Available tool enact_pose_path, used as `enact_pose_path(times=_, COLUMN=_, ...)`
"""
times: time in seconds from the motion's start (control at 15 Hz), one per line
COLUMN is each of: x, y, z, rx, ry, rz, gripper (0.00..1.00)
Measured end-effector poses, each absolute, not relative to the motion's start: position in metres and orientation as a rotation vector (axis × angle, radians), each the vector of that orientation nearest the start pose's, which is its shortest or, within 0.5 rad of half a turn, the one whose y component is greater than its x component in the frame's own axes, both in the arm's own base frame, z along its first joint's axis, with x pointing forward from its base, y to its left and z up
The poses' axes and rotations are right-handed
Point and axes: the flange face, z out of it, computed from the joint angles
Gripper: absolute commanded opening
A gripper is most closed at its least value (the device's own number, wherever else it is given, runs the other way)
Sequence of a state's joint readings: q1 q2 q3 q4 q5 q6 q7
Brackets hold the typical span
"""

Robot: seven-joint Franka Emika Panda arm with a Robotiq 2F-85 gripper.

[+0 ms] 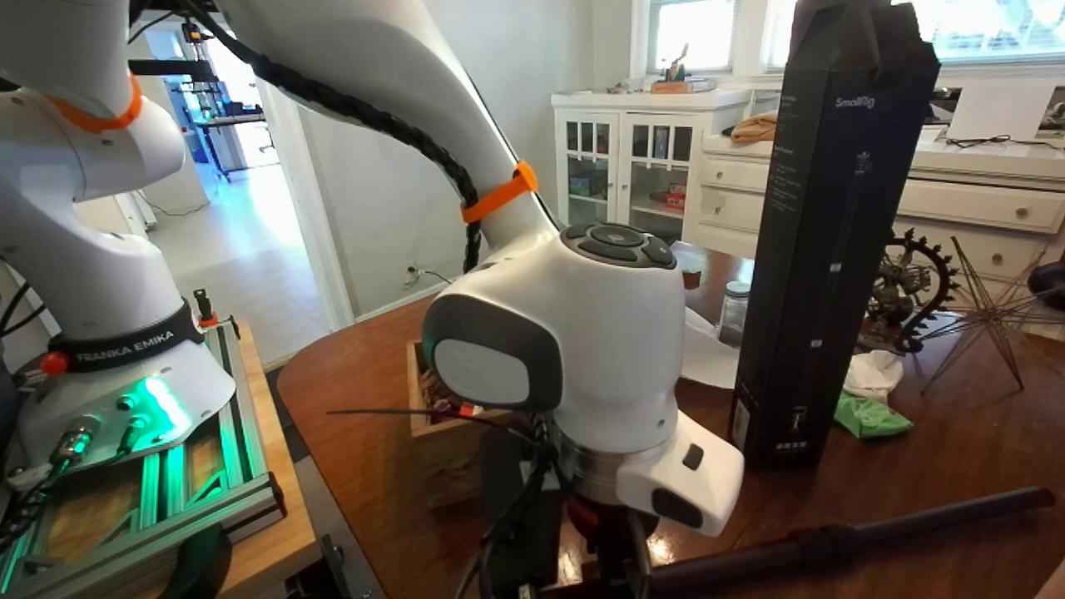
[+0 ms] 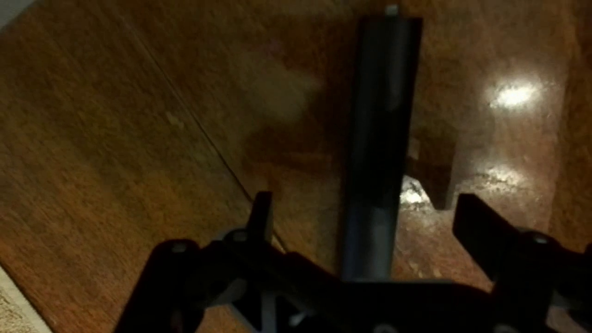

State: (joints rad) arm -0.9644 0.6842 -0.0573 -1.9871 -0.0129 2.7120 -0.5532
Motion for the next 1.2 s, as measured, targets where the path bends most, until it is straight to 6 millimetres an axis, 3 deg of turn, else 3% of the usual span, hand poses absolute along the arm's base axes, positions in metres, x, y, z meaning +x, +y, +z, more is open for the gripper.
enact_pose_path(times=0.13, x=0.308, y=-0.51, z=0.118, rx=-3.13, ry=0.673, rz=0.037, gripper=1.0)
enact_pose_path(times=0.27, x=0.301, y=-0.506, z=0.116, rx=-3.145, ry=0.62, rz=0.076, gripper=0.93)
enact_pose_path(times=0.33, x=0.298, y=-0.503, z=0.115, rx=-3.153, ry=0.592, rz=0.097, gripper=0.73)
enact_pose_path(times=0.87, x=0.304, y=-0.489, z=0.117, rx=-3.176, ry=0.441, rz=0.141, gripper=0.12)
enact_pose_path(times=0.93, x=0.305, y=-0.488, z=0.118, rx=-3.178, ry=0.426, rz=0.141, gripper=0.08)
enact_pose_path(times=1.0, x=0.305, y=-0.488, z=0.118, rx=-3.179, ry=0.424, rz=0.142, gripper=0.58)
enact_pose_path(times=1.07, x=0.305, y=-0.488, z=0.118, rx=-3.179, ry=0.423, rz=0.142, gripper=0.58)
enact_pose_path(times=1.2, x=0.305, y=-0.487, z=0.118, rx=-3.18, ry=0.416, rz=0.144, gripper=0.7)
